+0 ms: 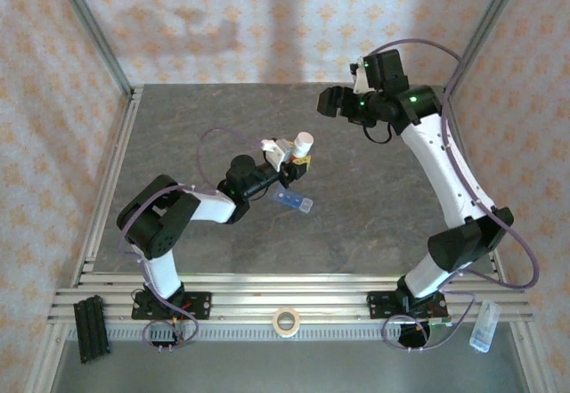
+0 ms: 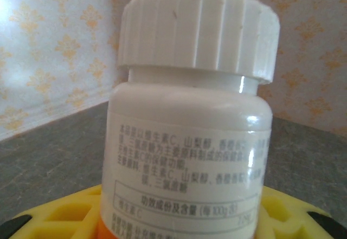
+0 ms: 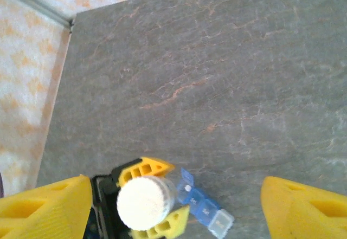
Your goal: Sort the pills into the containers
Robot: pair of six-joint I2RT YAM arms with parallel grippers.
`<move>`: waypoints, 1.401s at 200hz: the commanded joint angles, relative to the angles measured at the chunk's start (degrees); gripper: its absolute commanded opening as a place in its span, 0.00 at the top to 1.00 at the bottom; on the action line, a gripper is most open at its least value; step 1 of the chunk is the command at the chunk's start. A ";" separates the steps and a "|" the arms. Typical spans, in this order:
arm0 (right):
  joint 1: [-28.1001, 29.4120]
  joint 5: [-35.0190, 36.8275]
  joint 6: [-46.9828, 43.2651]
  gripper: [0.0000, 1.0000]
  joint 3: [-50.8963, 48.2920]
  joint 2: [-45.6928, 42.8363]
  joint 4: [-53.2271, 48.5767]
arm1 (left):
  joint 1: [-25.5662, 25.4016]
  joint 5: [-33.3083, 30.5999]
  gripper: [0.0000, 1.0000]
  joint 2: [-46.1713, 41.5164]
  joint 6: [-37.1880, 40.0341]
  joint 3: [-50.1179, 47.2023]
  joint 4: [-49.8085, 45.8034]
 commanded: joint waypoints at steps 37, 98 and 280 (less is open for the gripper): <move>0.68 -9.38 -20.11 0.18 8.16 4.91 -10.96 | 1.18 7.93 1.00 -0.96 -5.05 1.76 2.39; 4.00 -6.94 -21.96 0.19 9.32 9.00 -12.46 | 1.13 9.03 1.00 -0.95 -6.18 3.07 1.64; 5.43 -7.59 -21.40 0.51 7.16 12.49 -12.95 | 1.16 9.35 1.00 -1.19 -6.59 3.31 1.91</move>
